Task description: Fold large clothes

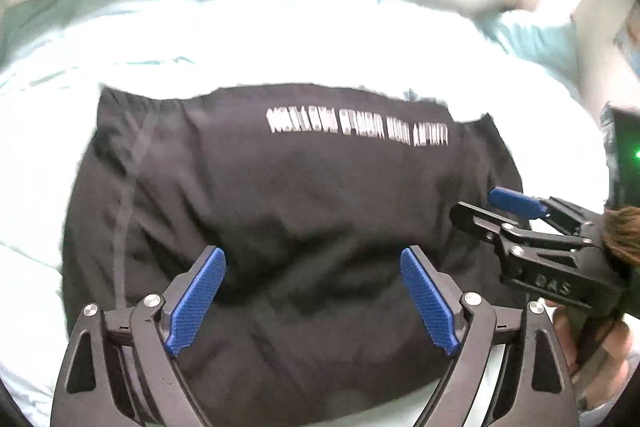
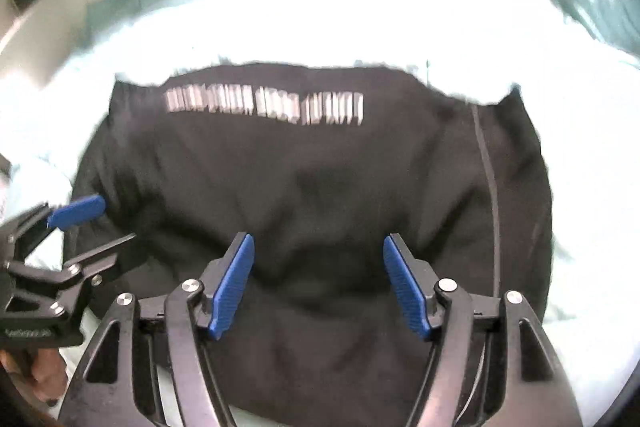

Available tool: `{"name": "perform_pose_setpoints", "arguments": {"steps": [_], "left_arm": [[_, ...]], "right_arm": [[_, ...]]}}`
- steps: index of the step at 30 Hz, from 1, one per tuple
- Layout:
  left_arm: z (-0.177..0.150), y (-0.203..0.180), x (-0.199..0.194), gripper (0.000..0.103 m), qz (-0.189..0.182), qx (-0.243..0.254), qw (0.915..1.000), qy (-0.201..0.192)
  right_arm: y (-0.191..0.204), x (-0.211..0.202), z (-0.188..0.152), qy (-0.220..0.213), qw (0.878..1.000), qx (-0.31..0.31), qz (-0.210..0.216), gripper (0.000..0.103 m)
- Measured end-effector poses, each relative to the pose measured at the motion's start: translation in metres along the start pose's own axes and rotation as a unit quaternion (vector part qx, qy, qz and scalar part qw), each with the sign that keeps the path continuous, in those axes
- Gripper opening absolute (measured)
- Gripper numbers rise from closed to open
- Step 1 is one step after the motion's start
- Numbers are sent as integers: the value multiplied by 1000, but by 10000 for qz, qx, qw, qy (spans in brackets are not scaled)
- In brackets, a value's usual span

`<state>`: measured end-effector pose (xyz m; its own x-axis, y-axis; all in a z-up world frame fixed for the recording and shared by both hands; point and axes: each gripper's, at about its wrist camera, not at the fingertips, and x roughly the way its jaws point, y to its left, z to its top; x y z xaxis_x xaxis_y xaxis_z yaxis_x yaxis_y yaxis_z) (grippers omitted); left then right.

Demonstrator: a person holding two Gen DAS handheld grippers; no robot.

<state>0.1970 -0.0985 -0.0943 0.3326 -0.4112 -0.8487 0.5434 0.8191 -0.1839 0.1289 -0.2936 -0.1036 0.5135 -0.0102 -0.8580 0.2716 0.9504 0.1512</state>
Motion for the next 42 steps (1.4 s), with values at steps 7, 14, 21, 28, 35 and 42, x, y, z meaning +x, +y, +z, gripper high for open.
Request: {"name": "perform_pose_setpoints", "arguments": {"steps": [7, 14, 21, 28, 35, 42], "left_arm": [[26, 35, 82, 93, 340, -133, 9938, 1052], [27, 33, 111, 103, 569, 20, 9955, 761], [13, 51, 49, 98, 307, -76, 9991, 296], [-13, 120, -34, 98, 372, -637, 9972, -106], [-22, 196, -32, 98, -92, -1574, 9875, -25], [-22, 227, 31, 98, -1012, -2053, 9717, 576]], "right_arm": [[0, 85, 32, 676, 9976, 131, 52, 75], [-7, 111, 22, 767, 9969, 185, -8, 82], [-26, 55, 1, 464, 9981, 359, 166, 84], [-91, -22, -45, 138, 9951, 979, -88, 84], [-169, -29, -68, 337, 9850, 1686, -152, 85], [-187, 11, -69, 661, 9799, 1841, 381, 85]]}}
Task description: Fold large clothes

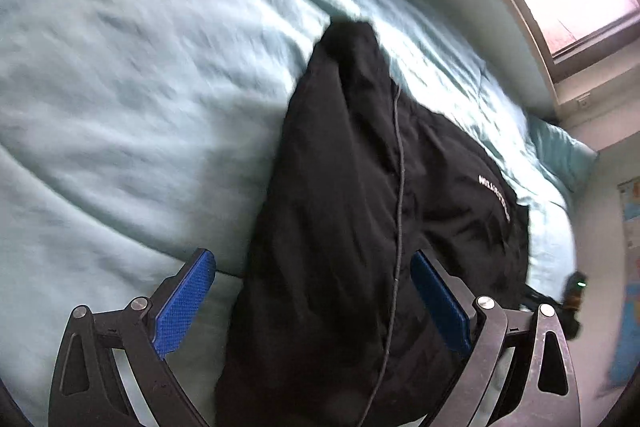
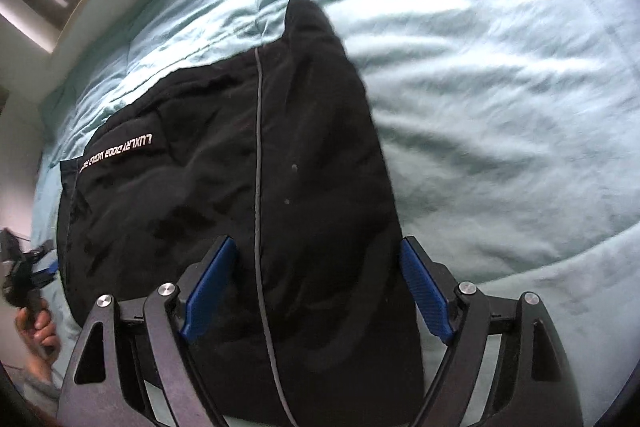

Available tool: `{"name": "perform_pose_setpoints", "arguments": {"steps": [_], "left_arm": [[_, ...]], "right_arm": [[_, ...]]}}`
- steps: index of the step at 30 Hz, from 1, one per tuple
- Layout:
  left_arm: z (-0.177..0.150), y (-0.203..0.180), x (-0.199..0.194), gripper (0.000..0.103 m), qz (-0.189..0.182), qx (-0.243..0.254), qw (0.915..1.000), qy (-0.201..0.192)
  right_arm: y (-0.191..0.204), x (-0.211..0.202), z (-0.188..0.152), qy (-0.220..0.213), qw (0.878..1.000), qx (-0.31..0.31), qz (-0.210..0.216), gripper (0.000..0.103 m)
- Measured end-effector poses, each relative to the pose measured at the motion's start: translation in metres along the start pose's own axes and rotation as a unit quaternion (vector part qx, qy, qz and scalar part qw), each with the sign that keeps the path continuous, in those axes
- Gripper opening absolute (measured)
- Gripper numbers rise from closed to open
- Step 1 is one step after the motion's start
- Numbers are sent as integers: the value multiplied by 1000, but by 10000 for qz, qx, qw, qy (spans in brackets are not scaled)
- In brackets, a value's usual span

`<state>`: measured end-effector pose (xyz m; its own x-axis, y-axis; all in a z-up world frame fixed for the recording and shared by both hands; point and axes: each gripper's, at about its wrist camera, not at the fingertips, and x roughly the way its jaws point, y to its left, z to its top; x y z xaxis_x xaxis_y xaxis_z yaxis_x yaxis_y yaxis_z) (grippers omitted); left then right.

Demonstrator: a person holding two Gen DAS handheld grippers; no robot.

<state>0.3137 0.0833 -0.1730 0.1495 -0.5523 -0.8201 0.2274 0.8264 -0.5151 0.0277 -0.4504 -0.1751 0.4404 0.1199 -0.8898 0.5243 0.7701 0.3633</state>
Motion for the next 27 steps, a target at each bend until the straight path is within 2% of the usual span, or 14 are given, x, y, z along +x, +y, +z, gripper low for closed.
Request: {"name": "perform_pose_setpoints", "arguments": {"steps": [2, 4, 7, 11, 17, 18, 19, 20, 22, 24, 27], "left_arm": [[3, 7, 18, 98, -154, -97, 9994, 289], [2, 5, 36, 98, -235, -24, 9981, 565], [1, 0, 51, 98, -397, 86, 9968, 686], [3, 0, 64, 98, -670, -46, 9946, 793], [10, -4, 78, 98, -832, -233, 9925, 867], [11, -7, 80, 97, -780, -218, 9931, 848], [10, -11, 80, 91, -723, -169, 9939, 812], [9, -16, 76, 84, -712, -97, 9946, 755], [3, -18, 59, 60, -769, -80, 9953, 589], [-3, -26, 43, 50, -778, 59, 9960, 429], [-7, -41, 27, 46, -774, 311, 9961, 282]], "right_arm": [[-1, 11, 4, 109, 9999, -83, 70, 86], [-1, 23, 9, 229, 9995, -99, 209, 93], [-5, 45, 14, 431, 9979, -41, 486, 98], [-18, 73, 16, 648, 9906, 295, 1168, 102], [-25, 89, 24, 607, 9846, 597, 1528, 103], [-23, 88, 24, 585, 9845, 551, 1559, 99], [-20, 86, 25, 550, 9829, 471, 1690, 81], [-18, 81, 24, 501, 9816, 435, 1788, 72], [-7, 70, 22, 350, 9848, 193, 1693, 54], [0, 61, 19, 251, 9856, 83, 1668, 45], [9, 52, 21, 159, 9858, 23, 1673, 41]]}}
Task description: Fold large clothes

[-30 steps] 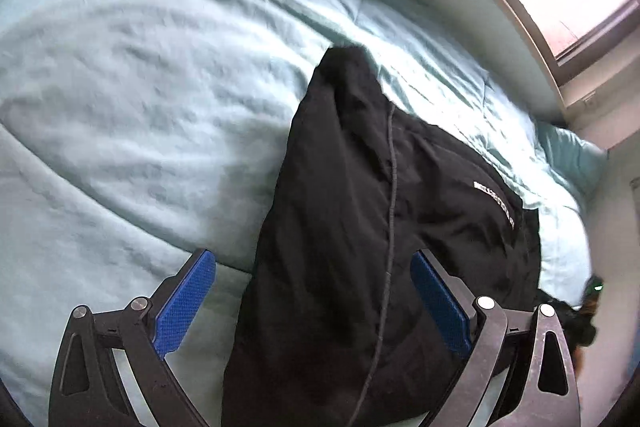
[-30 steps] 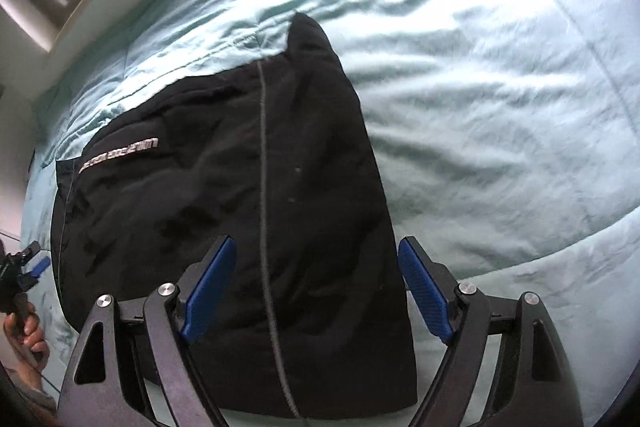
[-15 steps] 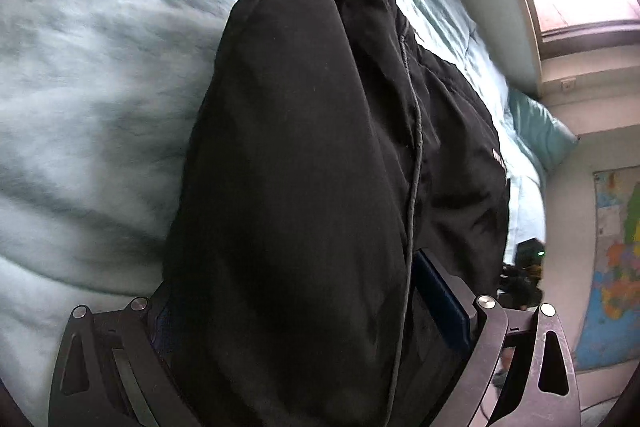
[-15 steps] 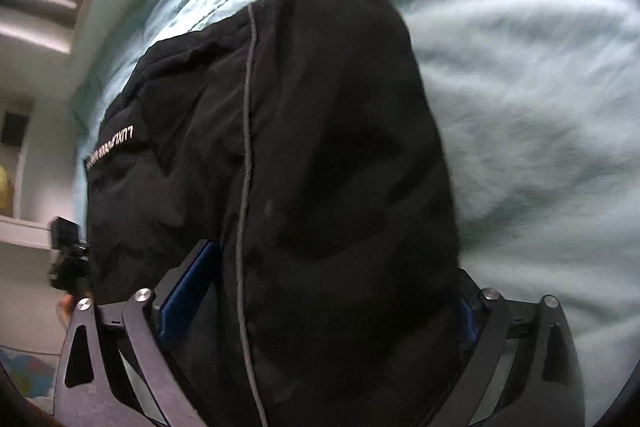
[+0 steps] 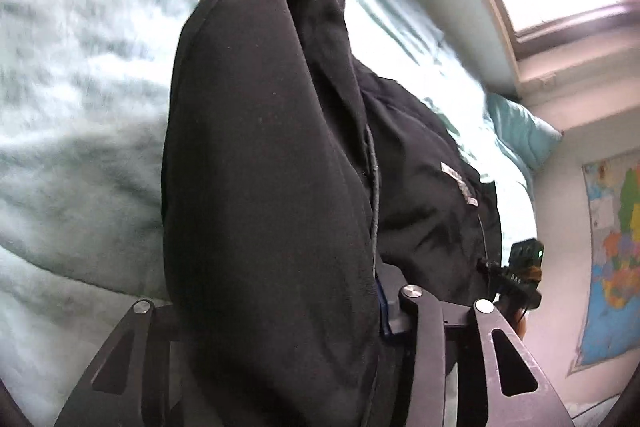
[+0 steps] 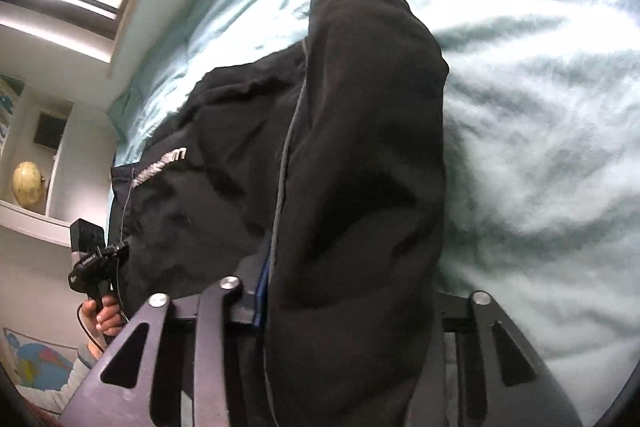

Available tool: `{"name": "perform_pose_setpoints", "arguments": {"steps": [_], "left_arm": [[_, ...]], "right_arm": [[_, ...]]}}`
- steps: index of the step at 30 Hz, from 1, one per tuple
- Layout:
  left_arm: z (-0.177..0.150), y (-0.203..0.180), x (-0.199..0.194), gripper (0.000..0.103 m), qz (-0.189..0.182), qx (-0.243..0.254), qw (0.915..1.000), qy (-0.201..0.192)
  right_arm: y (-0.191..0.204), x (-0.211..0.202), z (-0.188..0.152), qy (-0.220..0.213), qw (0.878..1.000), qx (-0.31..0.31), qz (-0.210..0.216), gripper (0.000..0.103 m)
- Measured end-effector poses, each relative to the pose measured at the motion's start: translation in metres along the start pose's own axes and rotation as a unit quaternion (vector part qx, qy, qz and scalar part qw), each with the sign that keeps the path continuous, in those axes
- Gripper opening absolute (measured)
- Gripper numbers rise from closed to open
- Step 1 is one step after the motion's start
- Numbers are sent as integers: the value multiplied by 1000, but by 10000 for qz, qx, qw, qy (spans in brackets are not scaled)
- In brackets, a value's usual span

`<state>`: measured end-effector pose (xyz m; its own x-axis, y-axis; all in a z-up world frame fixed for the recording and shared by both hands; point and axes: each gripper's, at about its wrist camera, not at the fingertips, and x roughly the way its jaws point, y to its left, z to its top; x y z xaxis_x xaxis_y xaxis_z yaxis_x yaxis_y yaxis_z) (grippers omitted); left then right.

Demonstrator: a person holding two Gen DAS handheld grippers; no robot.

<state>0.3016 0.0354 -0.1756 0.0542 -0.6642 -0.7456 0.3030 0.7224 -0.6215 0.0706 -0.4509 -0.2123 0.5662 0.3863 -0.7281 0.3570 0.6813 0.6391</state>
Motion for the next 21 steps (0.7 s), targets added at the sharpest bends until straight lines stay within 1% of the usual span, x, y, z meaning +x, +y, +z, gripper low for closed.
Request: {"name": "perform_pose_setpoints", "arguments": {"steps": [2, 3, 4, 5, 6, 7, 8, 9, 10, 11, 12, 13, 14, 15, 16, 18, 19, 21], "left_arm": [[3, -1, 0, 47, 29, -30, 10000, -21], [3, 1, 2, 49, 55, -47, 10000, 27], [5, 6, 7, 51, 58, -93, 9999, 128], [7, 13, 12, 54, -3, -243, 9995, 206], [9, 19, 15, 61, -53, -408, 9989, 244], [10, 25, 19, 66, -126, -570, 9979, 270], [11, 29, 23, 69, -175, -682, 9971, 273], [11, 30, 25, 70, -119, -697, 9972, 250], [10, 28, 26, 68, -20, -665, 9976, 203], [9, 18, 24, 64, 133, -500, 9986, 88], [7, 11, 20, 51, 209, -354, 9991, 25], [4, -1, 13, 43, 353, -123, 9993, -87], [-1, -11, 3, 41, 406, 16, 9990, -195], [-5, -17, -4, 38, 380, 48, 9989, -275], [-11, -23, -17, 37, 263, 70, 9989, -373], [-23, -37, -43, 37, -24, 151, 9984, -538], [-32, -50, -57, 37, -103, 265, 9977, -621], [-48, -72, -82, 37, -124, 480, 9961, -731]], "right_arm": [[-1, 9, 4, 139, 9997, 27, -211, 43], [-6, 18, 6, 305, 9992, 132, -208, 51], [-13, 25, 9, 408, 9987, 297, -86, 56], [-22, 30, 10, 488, 9975, 500, 103, 60], [-29, 32, 10, 558, 9959, 668, 227, 68], [-34, 37, 10, 618, 9939, 838, 353, 72], [-40, 43, 9, 643, 9922, 956, 474, 74], [-41, 46, 9, 598, 9921, 982, 507, 75], [-37, 46, 8, 532, 9931, 924, 478, 73], [-33, 45, 7, 473, 9945, 825, 435, 69], [-26, 41, 6, 389, 9963, 676, 347, 60], [-17, 35, 4, 296, 9980, 498, 238, 48], [-5, 28, 2, 203, 9992, 313, 136, 43], [2, 19, -1, 127, 9997, 196, 71, 39], [13, 7, -5, 19, 10000, 48, 39, 36], [38, -14, -16, -147, 9997, -191, 65, 34], [52, -27, -22, -236, 9992, -303, 69, 32], [78, -52, -35, -358, 9978, -549, -28, 31]]}}
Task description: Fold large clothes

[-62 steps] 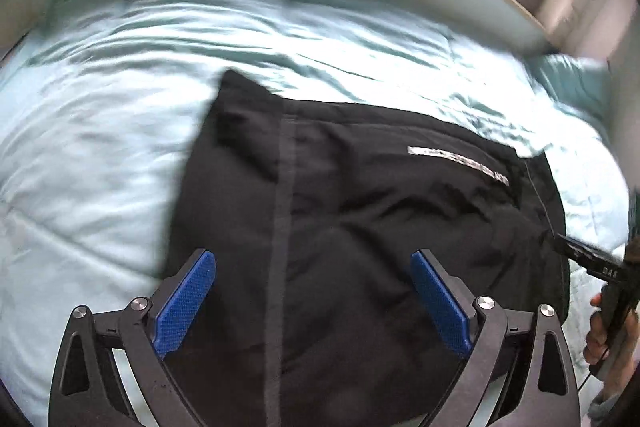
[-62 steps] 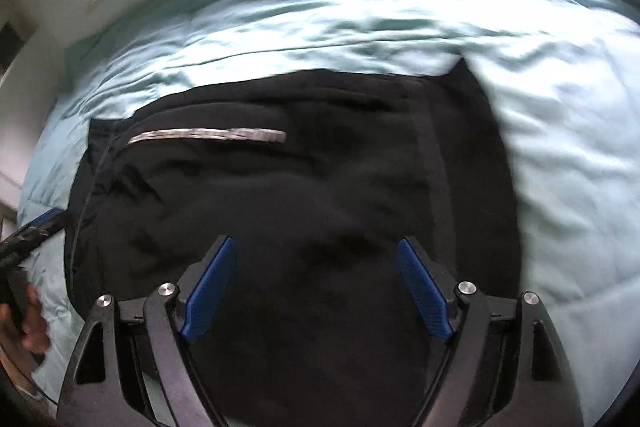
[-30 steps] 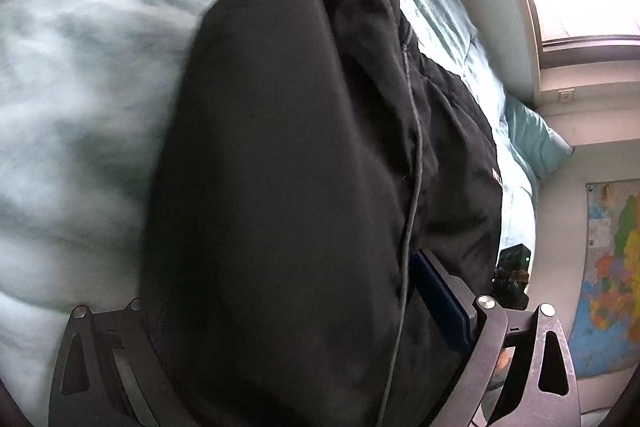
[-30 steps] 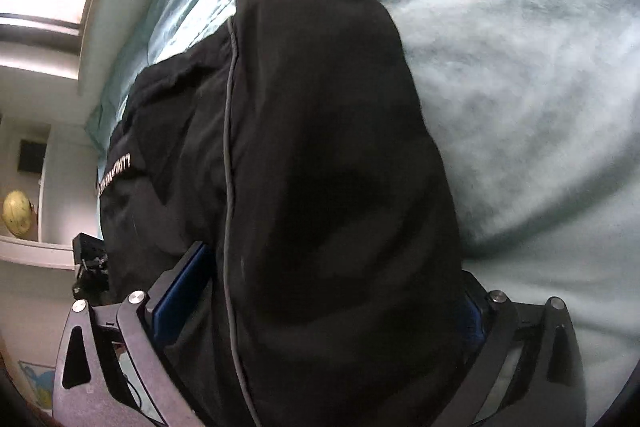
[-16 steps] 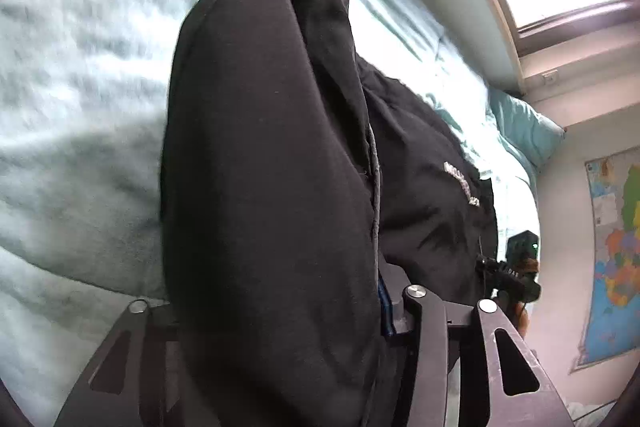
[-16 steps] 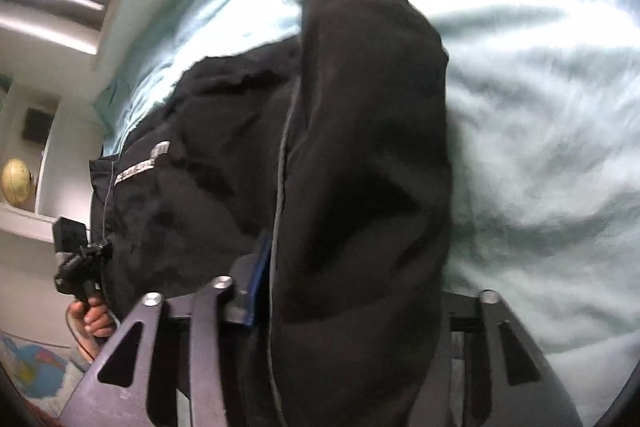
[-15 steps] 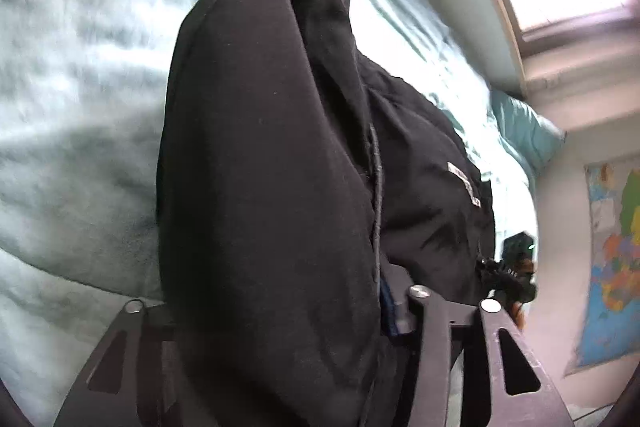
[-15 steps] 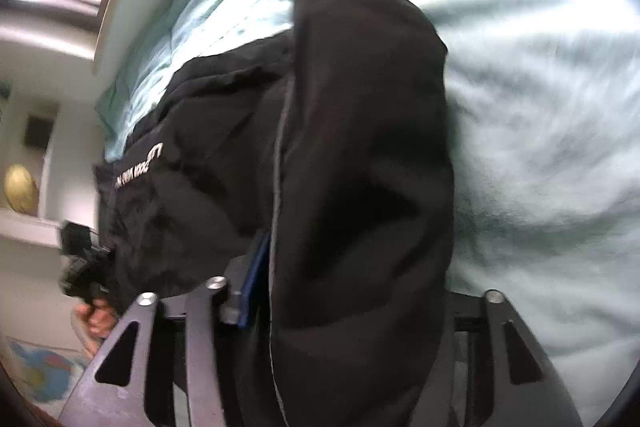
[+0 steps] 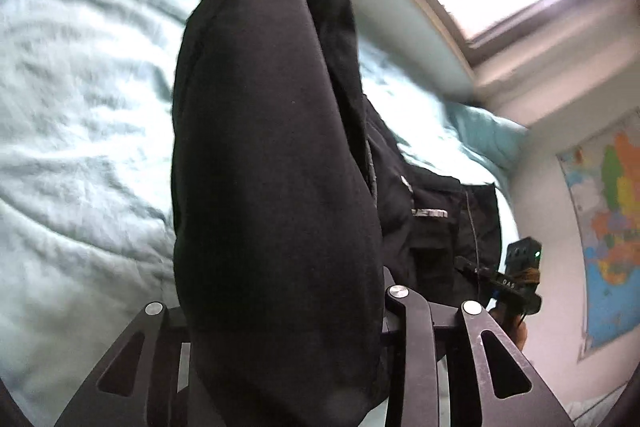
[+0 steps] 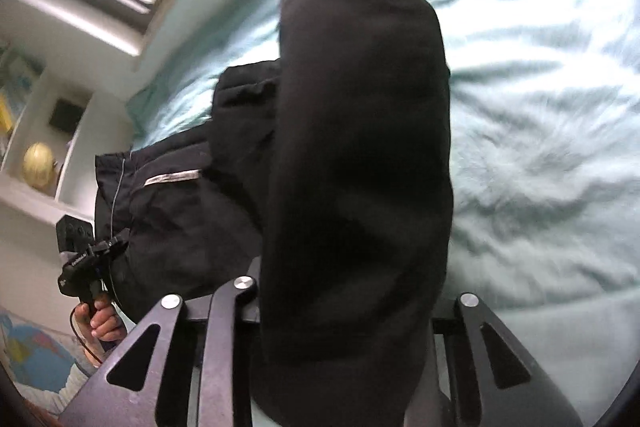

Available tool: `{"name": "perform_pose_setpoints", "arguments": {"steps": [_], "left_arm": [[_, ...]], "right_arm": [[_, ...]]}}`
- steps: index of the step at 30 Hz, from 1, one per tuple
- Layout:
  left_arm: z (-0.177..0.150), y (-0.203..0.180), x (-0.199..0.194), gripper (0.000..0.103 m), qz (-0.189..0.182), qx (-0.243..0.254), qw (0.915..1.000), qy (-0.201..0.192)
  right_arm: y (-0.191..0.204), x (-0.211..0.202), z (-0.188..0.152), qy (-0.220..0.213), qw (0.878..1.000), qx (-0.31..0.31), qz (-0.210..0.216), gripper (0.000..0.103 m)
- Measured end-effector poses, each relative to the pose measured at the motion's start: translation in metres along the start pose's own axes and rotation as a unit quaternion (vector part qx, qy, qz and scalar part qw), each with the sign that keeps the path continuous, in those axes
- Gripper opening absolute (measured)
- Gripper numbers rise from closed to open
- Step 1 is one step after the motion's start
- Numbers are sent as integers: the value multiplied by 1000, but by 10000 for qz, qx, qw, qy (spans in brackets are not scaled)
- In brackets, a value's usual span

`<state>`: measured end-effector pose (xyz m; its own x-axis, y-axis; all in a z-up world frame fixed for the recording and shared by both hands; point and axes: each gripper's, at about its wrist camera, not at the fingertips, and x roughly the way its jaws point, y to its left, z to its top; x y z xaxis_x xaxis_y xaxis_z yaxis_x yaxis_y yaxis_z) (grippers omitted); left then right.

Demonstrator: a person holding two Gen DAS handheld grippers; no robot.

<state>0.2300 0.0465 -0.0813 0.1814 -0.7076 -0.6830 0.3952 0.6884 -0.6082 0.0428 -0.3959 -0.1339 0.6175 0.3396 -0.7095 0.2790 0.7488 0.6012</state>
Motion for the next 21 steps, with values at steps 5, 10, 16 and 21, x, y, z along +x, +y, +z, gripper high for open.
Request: {"name": "perform_pose_setpoints", "arguments": {"steps": [5, 10, 16, 21], "left_arm": [[-36, -32, -69, 37, -278, 200, 9992, -194], [-86, -40, -103, 38, -314, 146, 9993, -113], [-158, 1, -83, 39, -17, -382, 9980, 501], [-206, 60, -46, 53, 564, -1101, 9893, 770]], "right_arm": [[52, -66, -36, -236, 9986, -418, -214, 31], [68, -111, -87, -140, 9980, -514, -333, 31], [50, -81, -148, 512, 9968, -145, -589, 32], [-2, -36, -188, 888, 9886, 597, -1063, 46]]}}
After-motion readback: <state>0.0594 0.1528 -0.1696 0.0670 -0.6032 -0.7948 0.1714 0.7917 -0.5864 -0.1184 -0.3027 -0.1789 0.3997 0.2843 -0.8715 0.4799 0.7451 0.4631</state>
